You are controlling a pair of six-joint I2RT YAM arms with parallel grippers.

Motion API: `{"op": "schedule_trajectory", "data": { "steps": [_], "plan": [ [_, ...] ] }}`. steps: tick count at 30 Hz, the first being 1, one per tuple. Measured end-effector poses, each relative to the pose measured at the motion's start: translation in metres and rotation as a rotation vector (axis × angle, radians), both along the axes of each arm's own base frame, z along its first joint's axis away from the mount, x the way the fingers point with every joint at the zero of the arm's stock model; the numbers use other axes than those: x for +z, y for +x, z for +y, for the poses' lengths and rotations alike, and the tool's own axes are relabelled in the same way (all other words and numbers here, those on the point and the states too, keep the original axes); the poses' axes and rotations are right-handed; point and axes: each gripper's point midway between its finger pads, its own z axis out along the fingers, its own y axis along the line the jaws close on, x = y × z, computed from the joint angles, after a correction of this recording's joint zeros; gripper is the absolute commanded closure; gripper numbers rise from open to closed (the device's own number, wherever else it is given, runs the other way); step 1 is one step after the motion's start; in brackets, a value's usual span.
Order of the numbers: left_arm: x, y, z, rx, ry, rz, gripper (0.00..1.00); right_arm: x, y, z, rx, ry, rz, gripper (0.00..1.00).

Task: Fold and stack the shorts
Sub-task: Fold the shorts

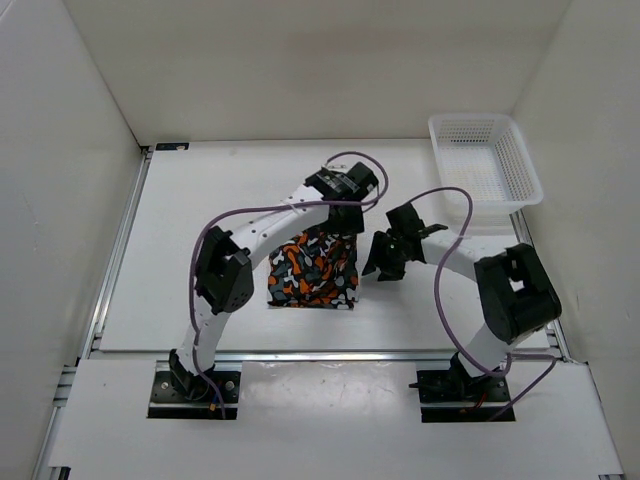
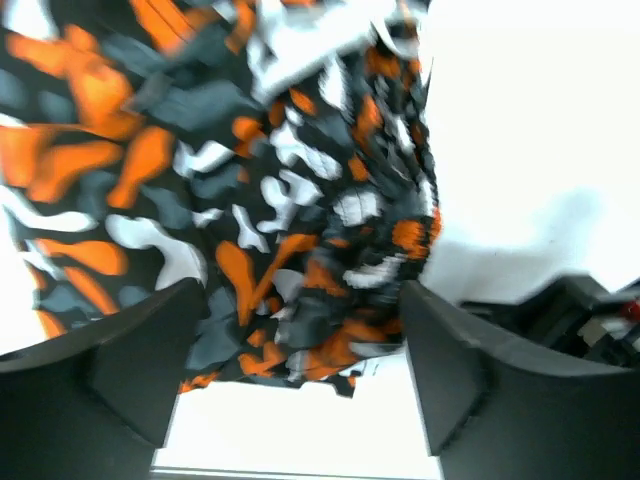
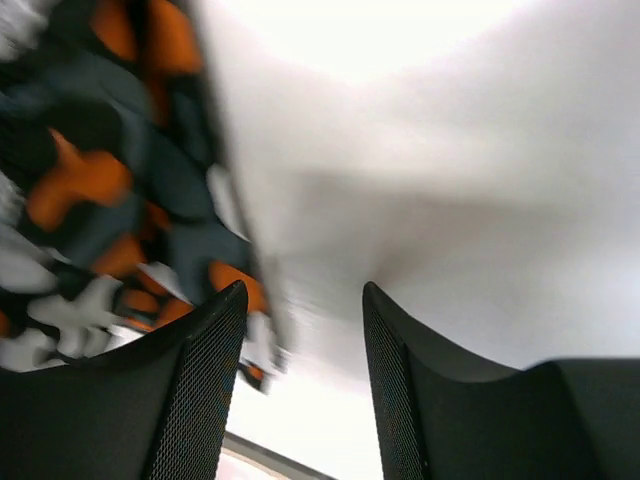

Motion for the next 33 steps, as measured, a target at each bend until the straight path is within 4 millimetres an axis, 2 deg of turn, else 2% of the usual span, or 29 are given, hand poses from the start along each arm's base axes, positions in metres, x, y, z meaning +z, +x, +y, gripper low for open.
{"op": "schedule_trajectory", "data": {
  "steps": [1,2,4,5,6,8,10,12,14,16,18,20,23,27,28,31,32,33],
  "plan": [
    [0.008,0.003,0.004,0.007,-0.018,-0.006,0.18,0.000,-0.004,-0.007,-0.005,-0.027,-0.001,0.45],
    [0.017,0.007,0.010,0.015,-0.037,-0.014,0.36,0.001,-0.009,-0.013,-0.009,-0.051,-0.001,0.49],
    [0.036,0.016,0.025,0.046,-0.085,-0.038,0.51,0.009,-0.015,-0.024,-0.016,-0.089,-0.015,0.60],
    [0.044,0.020,0.037,0.063,-0.101,-0.050,0.59,0.015,-0.016,-0.028,-0.019,-0.103,-0.030,0.79],
    [0.052,0.021,0.052,0.083,-0.114,-0.054,0.71,0.023,-0.016,-0.031,-0.022,-0.110,-0.054,0.87],
    [0.059,0.027,0.076,0.128,-0.132,-0.066,0.81,0.038,-0.016,-0.034,-0.021,-0.114,-0.097,0.98],
    [0.057,0.031,0.096,0.168,-0.142,-0.060,0.90,0.056,-0.014,-0.033,-0.009,-0.119,-0.139,0.99],
    [0.044,0.032,0.109,0.186,-0.146,-0.029,0.90,0.074,-0.009,-0.022,0.024,-0.114,-0.171,0.99],
    [0.028,0.033,0.113,0.186,-0.151,0.016,0.90,0.093,0.002,-0.003,0.064,-0.093,-0.212,0.99],
    [0.013,0.037,0.111,0.174,-0.160,0.051,0.90,0.109,0.017,0.017,0.099,-0.070,-0.250,0.99],
    [-0.005,0.042,0.107,0.159,-0.161,0.083,0.90,0.114,0.034,0.035,0.126,-0.053,-0.262,0.99],
    [-0.026,0.045,0.106,0.151,-0.155,0.123,0.90,0.103,0.050,0.047,0.145,-0.059,-0.243,0.99],
    [-0.058,0.048,0.107,0.150,-0.139,0.186,0.90,0.064,0.066,0.060,0.165,-0.089,-0.171,0.99],
    [-0.094,0.054,0.123,0.178,-0.115,0.256,0.90,0.000,0.064,0.058,0.171,-0.159,-0.041,0.99],
    [-0.099,0.054,0.126,0.180,-0.111,0.268,0.90,-0.007,0.063,0.059,0.170,-0.157,-0.018,0.99],
    [-0.103,0.058,0.134,0.181,-0.119,0.282,0.88,-0.004,0.068,0.059,0.159,-0.157,-0.036,0.99],
    [-0.101,0.059,0.135,0.175,-0.119,0.277,0.85,-0.003,0.068,0.057,0.155,-0.164,-0.039,0.99],
    [-0.099,0.059,0.135,0.164,-0.120,0.272,0.76,-0.001,0.069,0.055,0.149,-0.176,-0.045,0.95]
  ]
}}
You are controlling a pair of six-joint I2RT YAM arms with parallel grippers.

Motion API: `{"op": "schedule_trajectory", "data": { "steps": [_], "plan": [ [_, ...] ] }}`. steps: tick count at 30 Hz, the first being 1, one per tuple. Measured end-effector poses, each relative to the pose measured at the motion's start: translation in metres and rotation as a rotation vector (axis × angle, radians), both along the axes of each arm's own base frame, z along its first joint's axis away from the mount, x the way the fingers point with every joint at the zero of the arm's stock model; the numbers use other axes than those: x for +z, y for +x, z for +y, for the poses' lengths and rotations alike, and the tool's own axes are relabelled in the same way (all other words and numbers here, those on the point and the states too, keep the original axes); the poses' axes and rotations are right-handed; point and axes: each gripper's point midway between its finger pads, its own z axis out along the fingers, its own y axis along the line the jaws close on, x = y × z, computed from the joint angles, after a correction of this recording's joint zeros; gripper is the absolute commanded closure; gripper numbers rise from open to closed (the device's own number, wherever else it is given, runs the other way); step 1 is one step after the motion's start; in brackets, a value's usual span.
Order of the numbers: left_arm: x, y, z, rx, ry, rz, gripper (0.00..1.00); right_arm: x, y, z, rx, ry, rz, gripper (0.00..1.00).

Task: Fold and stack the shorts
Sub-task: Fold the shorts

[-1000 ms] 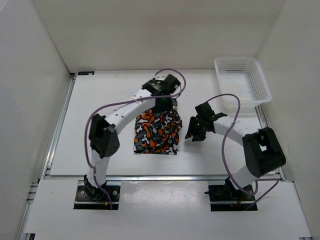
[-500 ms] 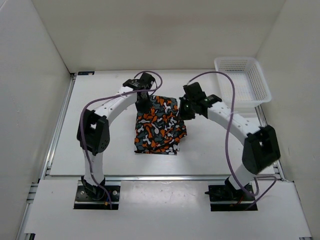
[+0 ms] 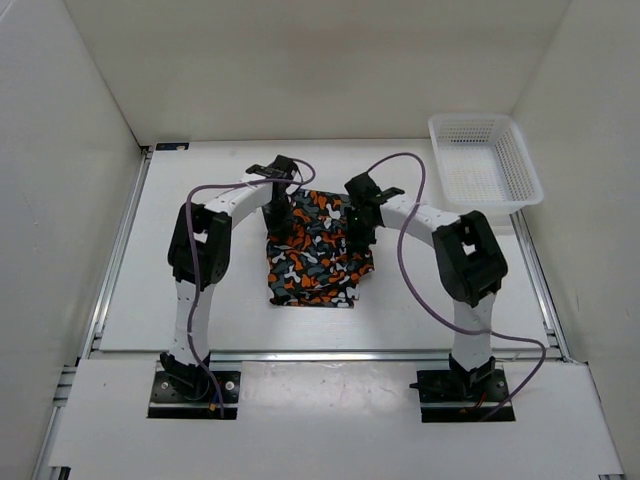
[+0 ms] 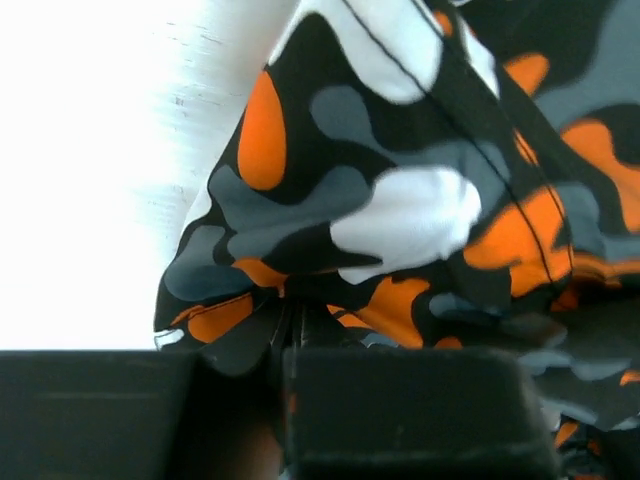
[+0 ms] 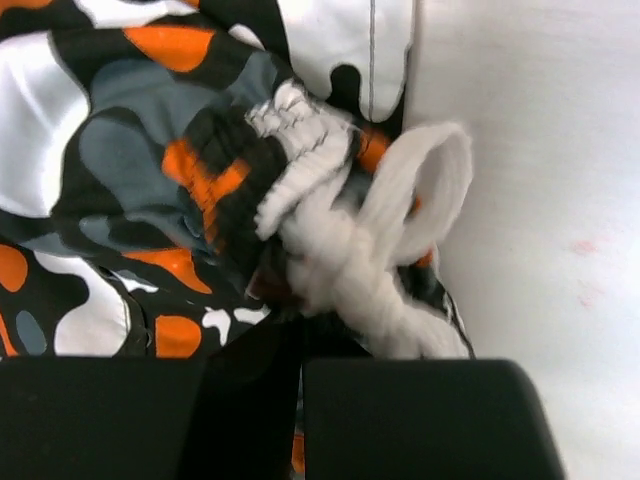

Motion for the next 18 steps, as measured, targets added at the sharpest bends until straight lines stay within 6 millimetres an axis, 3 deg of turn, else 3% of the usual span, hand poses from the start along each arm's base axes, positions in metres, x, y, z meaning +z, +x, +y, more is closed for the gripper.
{"op": "schedule_trajectory", "data": {
  "steps": [3,4,6,10,12,15,18],
  "plan": [
    [0.017,0.000,-0.002,-0.039,-0.008,-0.026,0.45,0.030,0.001,-0.009,-0.014,-0.021,-0.067,0.51],
    [0.029,0.000,-0.004,-0.053,-0.015,-0.046,0.23,0.048,0.002,-0.013,-0.027,-0.019,-0.106,0.29],
    [0.061,0.001,-0.007,-0.077,-0.040,-0.107,0.10,0.101,0.007,-0.025,-0.056,-0.011,-0.239,0.17],
    [0.155,-0.003,-0.010,-0.110,-0.120,-0.312,0.09,0.208,0.002,-0.063,-0.160,0.007,-0.516,0.09],
    [0.209,-0.015,-0.005,-0.118,-0.167,-0.435,0.09,0.240,-0.008,-0.090,-0.226,-0.020,-0.601,0.08],
    [0.272,-0.044,0.010,-0.115,-0.219,-0.597,0.09,0.246,-0.026,-0.128,-0.311,-0.109,-0.635,0.06],
    [0.293,-0.080,0.033,-0.092,-0.226,-0.671,0.08,0.219,-0.051,-0.160,-0.349,-0.222,-0.582,0.06]
  ]
}}
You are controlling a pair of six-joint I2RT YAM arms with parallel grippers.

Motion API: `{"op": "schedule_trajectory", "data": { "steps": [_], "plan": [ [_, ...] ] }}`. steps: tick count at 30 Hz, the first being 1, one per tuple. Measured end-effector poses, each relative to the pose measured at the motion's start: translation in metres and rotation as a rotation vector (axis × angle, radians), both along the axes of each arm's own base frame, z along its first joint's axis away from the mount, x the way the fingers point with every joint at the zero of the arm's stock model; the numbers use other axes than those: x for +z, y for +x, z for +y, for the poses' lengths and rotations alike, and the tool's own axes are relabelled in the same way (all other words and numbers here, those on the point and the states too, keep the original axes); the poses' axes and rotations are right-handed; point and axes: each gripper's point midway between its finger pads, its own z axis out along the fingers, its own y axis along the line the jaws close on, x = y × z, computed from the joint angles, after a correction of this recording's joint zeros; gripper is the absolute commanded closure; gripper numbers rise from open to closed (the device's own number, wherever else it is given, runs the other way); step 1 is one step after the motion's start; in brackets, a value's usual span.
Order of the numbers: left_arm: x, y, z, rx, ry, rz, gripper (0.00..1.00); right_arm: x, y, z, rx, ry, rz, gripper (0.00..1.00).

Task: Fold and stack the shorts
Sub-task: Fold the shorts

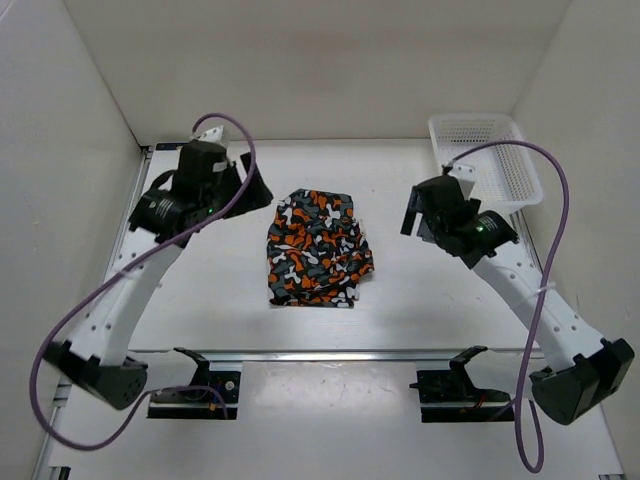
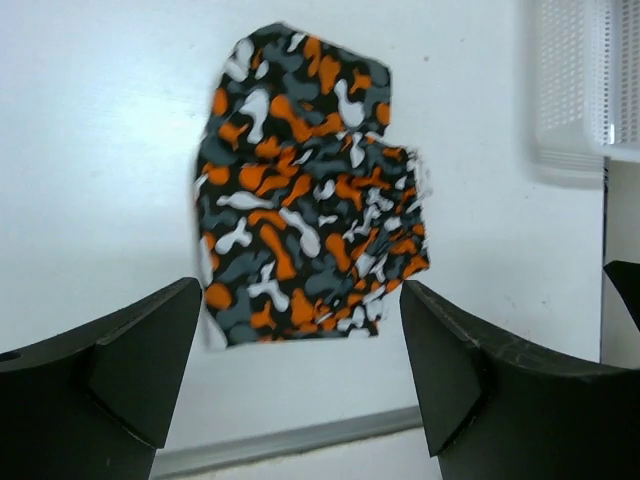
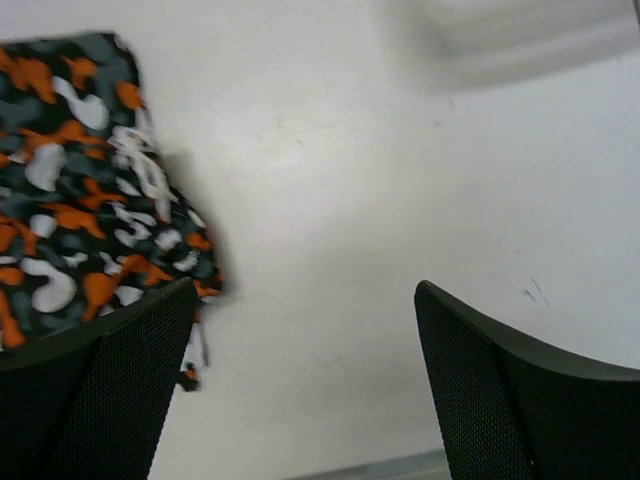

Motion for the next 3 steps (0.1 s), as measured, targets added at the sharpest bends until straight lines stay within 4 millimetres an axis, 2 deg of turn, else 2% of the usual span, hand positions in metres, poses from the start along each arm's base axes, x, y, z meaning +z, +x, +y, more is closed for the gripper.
{"op": "schedule_trajectory", "data": {
  "steps": [3],
  "plan": [
    [-0.005,-0.030,0.022,0.038,0.002,-0.006,0.08,-0.025,-0.022,-0.020,-0.039,-0.054,0.067,0.09]
  ]
}}
